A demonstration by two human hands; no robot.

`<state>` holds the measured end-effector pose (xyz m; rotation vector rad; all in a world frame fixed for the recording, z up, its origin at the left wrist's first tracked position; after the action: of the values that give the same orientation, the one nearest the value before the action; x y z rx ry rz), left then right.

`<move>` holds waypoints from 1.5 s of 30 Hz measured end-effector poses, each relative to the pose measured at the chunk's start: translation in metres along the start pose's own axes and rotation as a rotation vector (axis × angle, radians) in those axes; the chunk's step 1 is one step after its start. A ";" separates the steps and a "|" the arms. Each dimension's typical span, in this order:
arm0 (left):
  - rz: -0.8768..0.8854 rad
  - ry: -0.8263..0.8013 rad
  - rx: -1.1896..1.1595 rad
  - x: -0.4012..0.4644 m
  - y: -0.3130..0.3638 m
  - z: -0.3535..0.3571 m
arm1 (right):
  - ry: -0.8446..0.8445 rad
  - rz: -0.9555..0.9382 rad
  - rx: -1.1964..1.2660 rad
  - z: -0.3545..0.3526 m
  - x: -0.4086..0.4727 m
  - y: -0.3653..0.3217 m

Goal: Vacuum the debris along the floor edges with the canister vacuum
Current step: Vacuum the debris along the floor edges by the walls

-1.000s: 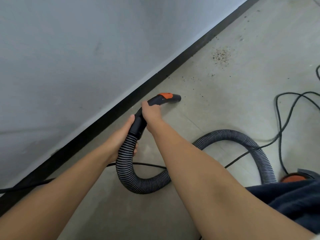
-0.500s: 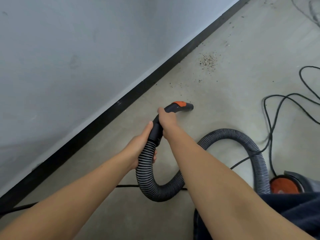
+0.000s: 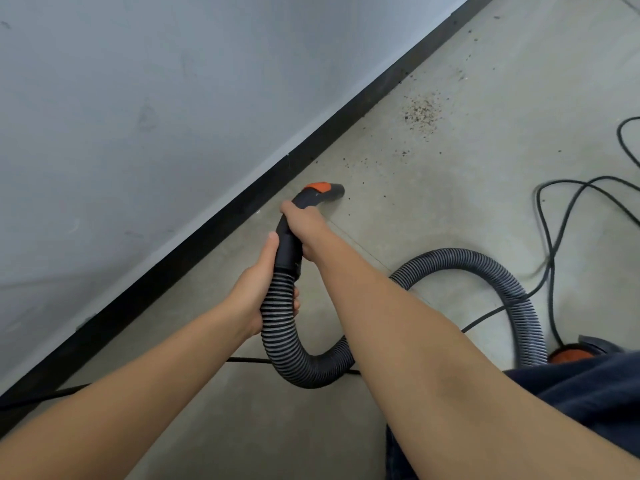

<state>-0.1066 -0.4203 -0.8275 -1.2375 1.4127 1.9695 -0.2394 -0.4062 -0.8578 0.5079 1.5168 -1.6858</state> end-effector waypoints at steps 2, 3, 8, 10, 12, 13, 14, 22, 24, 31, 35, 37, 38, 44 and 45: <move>-0.022 -0.012 0.053 -0.004 -0.004 -0.008 | 0.026 0.002 0.023 0.000 0.000 0.009; -0.031 -0.021 0.086 -0.006 -0.005 -0.012 | 0.046 0.000 0.033 0.001 -0.002 0.014; -0.057 -0.069 0.216 -0.014 -0.001 -0.023 | 0.124 -0.009 0.109 -0.004 -0.008 0.025; -0.050 -0.079 0.243 -0.016 0.003 -0.023 | 0.125 -0.005 0.138 -0.005 -0.009 0.025; -0.031 -0.068 0.254 -0.016 0.008 -0.024 | 0.108 -0.008 0.176 -0.004 -0.010 0.022; -0.013 -0.057 0.264 -0.016 0.012 -0.024 | 0.091 -0.009 0.197 -0.001 -0.011 0.020; 0.009 -0.042 0.278 -0.016 0.015 -0.025 | 0.073 -0.011 0.215 0.002 -0.012 0.018; 0.116 -0.058 0.388 -0.010 0.029 -0.010 | -0.014 -0.051 0.500 -0.015 -0.023 0.009; 0.121 -0.109 0.396 -0.006 0.030 0.004 | 0.012 -0.050 0.537 -0.030 -0.025 0.007; 0.257 -0.102 0.697 0.009 0.042 0.047 | 0.366 -0.032 0.299 -0.106 -0.026 -0.016; 0.317 -0.054 0.727 0.007 0.047 0.054 | 0.407 -0.058 0.208 -0.106 -0.021 -0.019; 0.305 0.000 0.669 0.008 0.045 0.042 | 0.334 -0.066 0.203 -0.088 -0.020 -0.024; 0.294 0.026 0.636 0.009 0.044 0.035 | 0.299 -0.064 0.194 -0.078 -0.019 -0.027; 0.269 0.083 0.549 0.016 0.047 0.024 | 0.219 -0.039 0.170 -0.061 -0.008 -0.032; 0.267 0.062 0.559 0.018 0.049 0.029 | 0.249 -0.043 0.174 -0.069 -0.005 -0.034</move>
<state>-0.1648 -0.4169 -0.8141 -0.8906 2.0624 1.5213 -0.2765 -0.3395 -0.8463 0.8083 1.5709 -1.8520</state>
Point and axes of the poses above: each hand's wrist, its own x-axis towards the middle knuckle, its own z-axis out of the palm, y = z × x, the point moved 10 cm from there along x, towards the middle knuckle, and after that the axes turned 13 degrees about x, right-handed, at the moved point
